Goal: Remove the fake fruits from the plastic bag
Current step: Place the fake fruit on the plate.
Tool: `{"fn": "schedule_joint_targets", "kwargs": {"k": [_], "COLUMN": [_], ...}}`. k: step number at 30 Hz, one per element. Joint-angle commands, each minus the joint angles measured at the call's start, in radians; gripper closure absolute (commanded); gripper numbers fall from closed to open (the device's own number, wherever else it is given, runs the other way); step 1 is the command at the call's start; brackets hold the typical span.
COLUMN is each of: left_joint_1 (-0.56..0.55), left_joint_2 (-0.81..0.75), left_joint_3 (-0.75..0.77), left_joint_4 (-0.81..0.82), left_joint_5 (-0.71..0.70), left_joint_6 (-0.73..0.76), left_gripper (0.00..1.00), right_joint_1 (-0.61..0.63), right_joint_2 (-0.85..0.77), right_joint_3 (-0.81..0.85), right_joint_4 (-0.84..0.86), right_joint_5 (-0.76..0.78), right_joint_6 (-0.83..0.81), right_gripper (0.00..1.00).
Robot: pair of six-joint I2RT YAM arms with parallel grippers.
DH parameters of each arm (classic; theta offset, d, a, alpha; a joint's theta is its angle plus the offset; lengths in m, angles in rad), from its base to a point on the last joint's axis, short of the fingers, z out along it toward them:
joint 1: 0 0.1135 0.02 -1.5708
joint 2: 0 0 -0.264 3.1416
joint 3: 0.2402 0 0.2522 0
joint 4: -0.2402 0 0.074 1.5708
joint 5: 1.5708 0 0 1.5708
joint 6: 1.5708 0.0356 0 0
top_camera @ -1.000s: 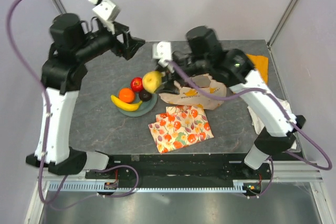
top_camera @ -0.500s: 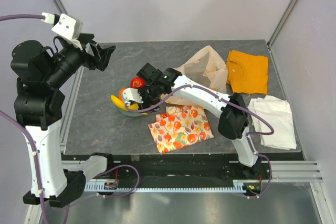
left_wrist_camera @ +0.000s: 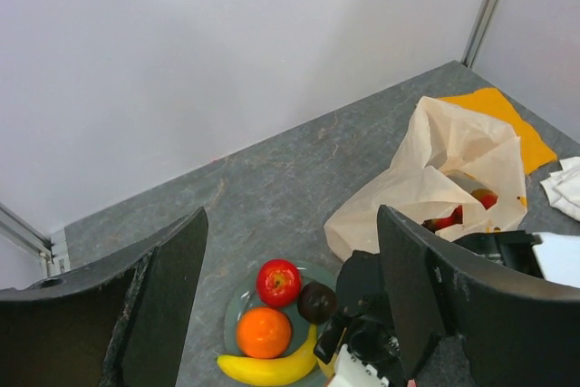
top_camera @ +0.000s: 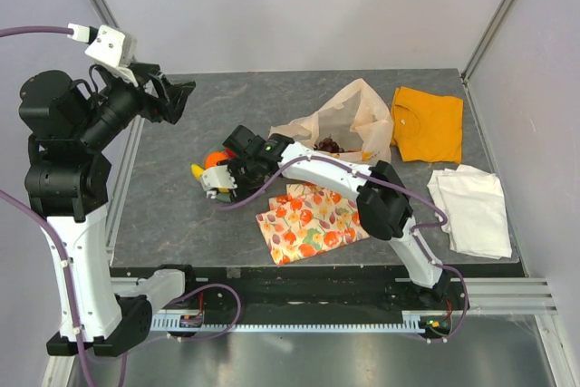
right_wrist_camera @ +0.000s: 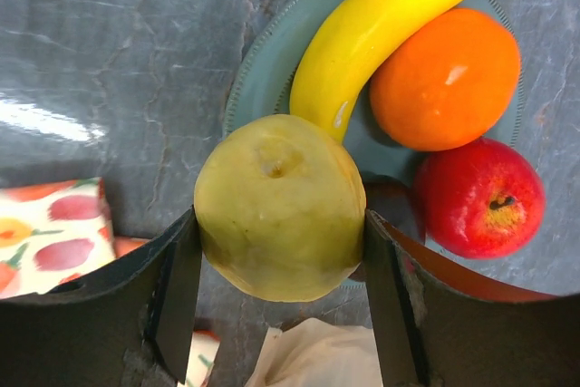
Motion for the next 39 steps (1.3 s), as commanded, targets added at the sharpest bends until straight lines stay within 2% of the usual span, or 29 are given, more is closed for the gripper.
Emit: {"fn": "schedule_joint_targets", "kwargs": {"k": [1,7,10,16,19,20,26,27,35,39], "left_joint_1": [0.004,0.044,0.052,0.055,0.055,0.053,0.057,0.055,0.057,0.055], "left_joint_2": [-0.003,0.003,0.007,0.014,0.014,0.015,0.023,0.024,0.050,0.067], "left_joint_3": [-0.014,-0.017,-0.022,-0.025,-0.026,-0.028,-0.029,-0.031,-0.026,-0.022], "left_joint_4": [0.015,0.023,0.027,0.032,0.033,0.035,0.049,0.050,0.081,0.090], "left_joint_5": [0.045,0.073,0.090,0.123,0.133,0.136,0.156,0.162,0.206,0.217], "left_joint_6": [-0.047,-0.065,-0.070,-0.095,-0.099,-0.100,-0.109,-0.112,-0.148,-0.160], "left_gripper": [0.18,0.18,0.18,0.19,0.19,0.19,0.19,0.19,0.19,0.20], "right_joint_1": [0.014,0.016,0.019,0.020,0.022,0.024,0.034,0.039,0.062,0.057], "right_joint_2": [0.033,0.039,0.039,0.037,0.033,0.030,-0.019,-0.038,-0.138,-0.213], "right_joint_3": [-0.011,-0.037,-0.060,-0.083,-0.085,-0.085,-0.091,-0.093,-0.096,-0.064], "right_joint_4": [0.083,0.094,0.118,0.166,0.164,0.164,0.154,0.151,0.105,0.082], "right_joint_5": [0.110,0.130,0.153,0.199,0.200,0.200,0.194,0.191,0.157,0.134], "right_joint_6": [-0.022,-0.025,-0.015,0.019,0.028,0.031,0.067,0.071,0.148,0.247], "right_gripper": [0.57,0.55,0.48,0.33,0.21,0.12,0.07,0.02,0.02,0.02]}}
